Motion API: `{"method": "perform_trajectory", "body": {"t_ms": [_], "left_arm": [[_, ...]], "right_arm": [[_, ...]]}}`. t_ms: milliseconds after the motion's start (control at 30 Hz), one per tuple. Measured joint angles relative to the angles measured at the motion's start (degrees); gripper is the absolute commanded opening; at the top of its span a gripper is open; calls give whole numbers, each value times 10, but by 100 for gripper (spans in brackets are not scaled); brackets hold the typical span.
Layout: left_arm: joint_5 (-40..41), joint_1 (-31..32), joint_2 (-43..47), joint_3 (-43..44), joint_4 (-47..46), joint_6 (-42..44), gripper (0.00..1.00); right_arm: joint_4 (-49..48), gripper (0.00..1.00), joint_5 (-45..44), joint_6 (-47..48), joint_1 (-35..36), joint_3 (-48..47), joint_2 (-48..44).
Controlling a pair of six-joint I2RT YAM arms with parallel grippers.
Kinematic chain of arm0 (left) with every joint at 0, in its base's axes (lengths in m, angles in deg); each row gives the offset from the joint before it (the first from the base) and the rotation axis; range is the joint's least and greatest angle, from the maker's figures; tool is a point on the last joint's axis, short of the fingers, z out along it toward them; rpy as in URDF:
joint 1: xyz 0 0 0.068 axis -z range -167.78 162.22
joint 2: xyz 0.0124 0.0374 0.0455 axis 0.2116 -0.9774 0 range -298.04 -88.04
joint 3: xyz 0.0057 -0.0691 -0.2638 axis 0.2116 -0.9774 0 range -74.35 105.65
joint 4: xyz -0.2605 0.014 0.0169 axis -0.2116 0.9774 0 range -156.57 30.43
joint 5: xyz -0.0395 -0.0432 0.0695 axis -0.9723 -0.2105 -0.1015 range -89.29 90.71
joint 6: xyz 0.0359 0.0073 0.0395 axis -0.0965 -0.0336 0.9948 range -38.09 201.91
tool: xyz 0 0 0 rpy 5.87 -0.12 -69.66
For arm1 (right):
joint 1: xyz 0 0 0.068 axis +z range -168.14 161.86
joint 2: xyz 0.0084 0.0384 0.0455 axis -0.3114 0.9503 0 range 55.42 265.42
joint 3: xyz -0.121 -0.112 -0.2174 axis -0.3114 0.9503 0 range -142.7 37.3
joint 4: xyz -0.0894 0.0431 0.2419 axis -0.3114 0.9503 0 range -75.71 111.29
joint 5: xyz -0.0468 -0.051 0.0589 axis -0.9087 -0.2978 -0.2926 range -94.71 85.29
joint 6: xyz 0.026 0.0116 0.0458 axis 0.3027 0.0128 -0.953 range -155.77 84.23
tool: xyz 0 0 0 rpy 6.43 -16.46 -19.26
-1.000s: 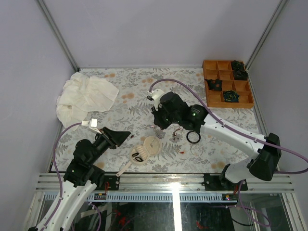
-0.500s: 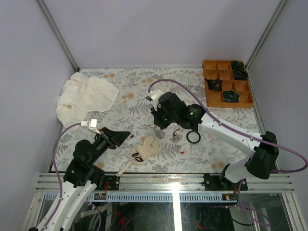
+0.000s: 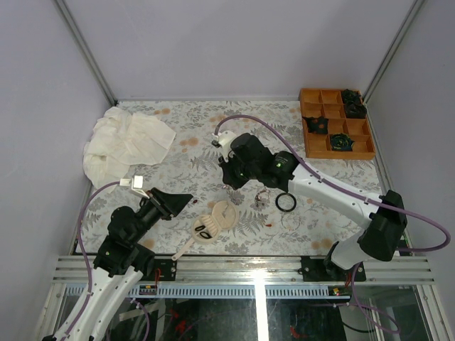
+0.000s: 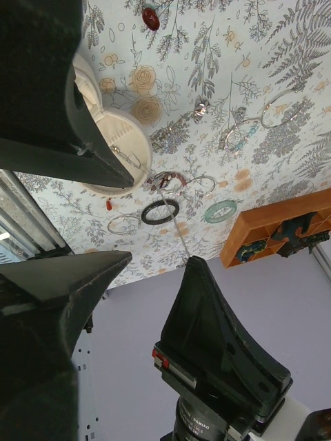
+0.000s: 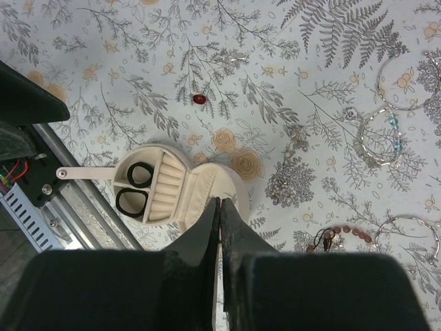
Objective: Organize the mixed jewelry
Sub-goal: Place the jewelry in the jewelry box.
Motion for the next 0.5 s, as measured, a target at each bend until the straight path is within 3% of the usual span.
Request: {"method": "perform_trajectory", "body": {"t_ms": [500], "left_arm": [[0, 0, 2, 0, 0, 0, 41]], "right_arm": [[-6, 0, 26, -2, 0, -11, 22]]}}
